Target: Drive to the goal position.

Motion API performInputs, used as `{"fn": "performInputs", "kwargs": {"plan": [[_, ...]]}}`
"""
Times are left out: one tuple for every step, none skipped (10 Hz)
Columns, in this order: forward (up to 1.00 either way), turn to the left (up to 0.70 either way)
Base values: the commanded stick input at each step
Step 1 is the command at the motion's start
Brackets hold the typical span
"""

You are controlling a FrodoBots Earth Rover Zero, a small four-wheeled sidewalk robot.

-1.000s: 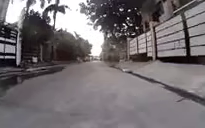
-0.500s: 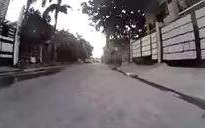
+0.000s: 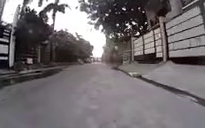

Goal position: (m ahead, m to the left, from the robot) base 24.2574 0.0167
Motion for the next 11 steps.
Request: {"fn": "performInputs", "kwargs": {"plan": [[1.0, 0.0], [1.0, 0.0], [1.0, 0.0], [1.0, 0.0], [1.0, 0.0], [1.0, 0.0], [1.0, -0.14], [1.0, -0.38], [1.0, -0.39], [1.0, -0.23], [1.0, 0.0]]}}
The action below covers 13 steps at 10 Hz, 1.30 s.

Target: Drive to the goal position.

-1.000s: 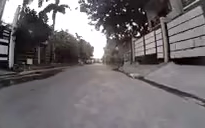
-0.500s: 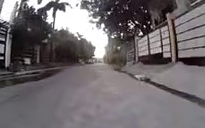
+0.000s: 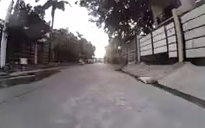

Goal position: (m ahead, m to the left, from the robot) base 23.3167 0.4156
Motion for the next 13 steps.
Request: {"fn": "performInputs", "kwargs": {"plan": [[1.0, 0.0], [1.0, 0.0], [1.0, 0.0], [1.0, 0.0], [1.0, 0.0], [1.0, 0.0], [1.0, 0.0], [1.0, 0.0], [1.0, 0.0], [1.0, 0.0], [1.0, 0.0], [1.0, 0.0], [1.0, 0.0]]}}
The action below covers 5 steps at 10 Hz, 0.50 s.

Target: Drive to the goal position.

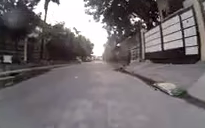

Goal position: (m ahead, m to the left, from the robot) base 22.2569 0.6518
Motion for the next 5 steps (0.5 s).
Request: {"fn": "performInputs", "kwargs": {"plan": [[1.0, 0.0], [1.0, 0.0], [1.0, 0.0], [1.0, 0.0], [1.0, 0.0]]}}
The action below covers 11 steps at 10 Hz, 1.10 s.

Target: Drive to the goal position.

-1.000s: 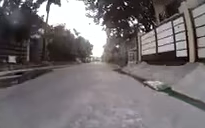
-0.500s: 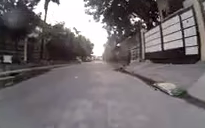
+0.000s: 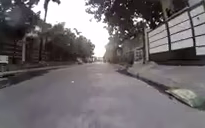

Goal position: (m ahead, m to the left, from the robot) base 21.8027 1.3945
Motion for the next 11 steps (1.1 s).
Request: {"fn": "performInputs", "kwargs": {"plan": [[1.0, -0.19], [1.0, -0.4], [1.0, -0.39], [1.0, -0.29], [1.0, -0.15], [1.0, 0.0], [1.0, 0.0], [1.0, 0.0], [1.0, 0.0], [1.0, 0.0], [1.0, 0.0]]}}
